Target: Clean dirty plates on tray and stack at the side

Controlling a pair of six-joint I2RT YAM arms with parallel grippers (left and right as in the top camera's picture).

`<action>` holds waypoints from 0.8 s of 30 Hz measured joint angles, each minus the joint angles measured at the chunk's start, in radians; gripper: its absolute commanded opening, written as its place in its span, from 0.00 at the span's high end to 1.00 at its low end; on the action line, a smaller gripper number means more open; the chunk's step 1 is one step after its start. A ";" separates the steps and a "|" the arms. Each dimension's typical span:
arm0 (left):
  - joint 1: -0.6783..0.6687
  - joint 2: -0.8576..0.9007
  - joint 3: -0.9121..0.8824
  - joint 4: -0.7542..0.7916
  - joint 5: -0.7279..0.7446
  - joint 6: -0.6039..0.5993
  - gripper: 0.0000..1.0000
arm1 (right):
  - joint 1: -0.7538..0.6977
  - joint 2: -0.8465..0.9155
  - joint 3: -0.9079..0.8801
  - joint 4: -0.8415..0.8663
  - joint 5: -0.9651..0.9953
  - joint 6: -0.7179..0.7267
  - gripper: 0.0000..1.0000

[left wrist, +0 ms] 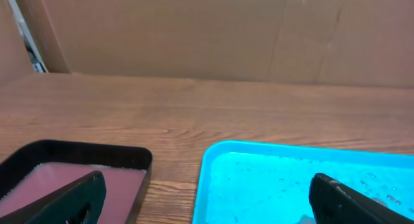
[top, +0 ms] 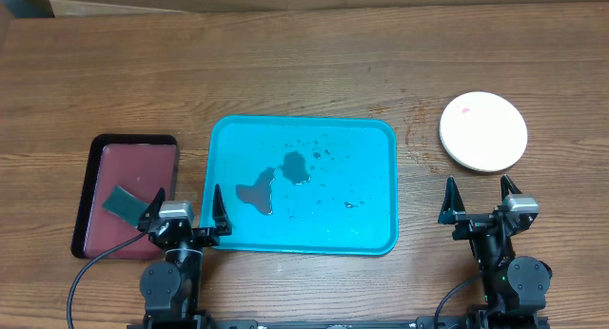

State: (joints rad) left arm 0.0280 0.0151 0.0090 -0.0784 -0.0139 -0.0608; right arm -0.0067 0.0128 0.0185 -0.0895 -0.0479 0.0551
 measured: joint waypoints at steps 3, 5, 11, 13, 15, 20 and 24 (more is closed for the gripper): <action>0.000 0.000 0.000 0.000 -0.002 -0.004 0.00 | 0.000 0.000 0.000 0.000 0.000 0.000 0.00; 0.000 0.000 0.000 0.000 -0.002 -0.003 0.00 | 0.000 0.000 0.000 0.000 0.000 0.000 0.00; 0.000 0.000 0.000 0.000 -0.002 0.001 0.00 | 0.000 0.000 0.000 0.000 0.000 0.000 0.00; 0.000 0.000 0.000 0.000 -0.002 0.004 0.00 | 0.000 0.000 0.000 0.000 0.000 0.000 0.00; 0.000 0.000 0.000 0.000 -0.002 0.005 0.01 | 0.000 0.000 0.000 0.000 0.000 0.001 0.00; 0.000 0.000 0.000 0.000 -0.002 0.008 0.00 | 0.000 0.000 0.000 0.000 0.000 0.000 0.00; 0.000 0.000 0.000 0.000 -0.002 0.008 0.00 | 0.000 0.000 0.000 0.000 0.000 0.000 0.00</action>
State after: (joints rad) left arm 0.0280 0.0151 0.0090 -0.0784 -0.0154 -0.0532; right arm -0.0067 0.0128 0.0185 -0.0891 -0.0479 0.0551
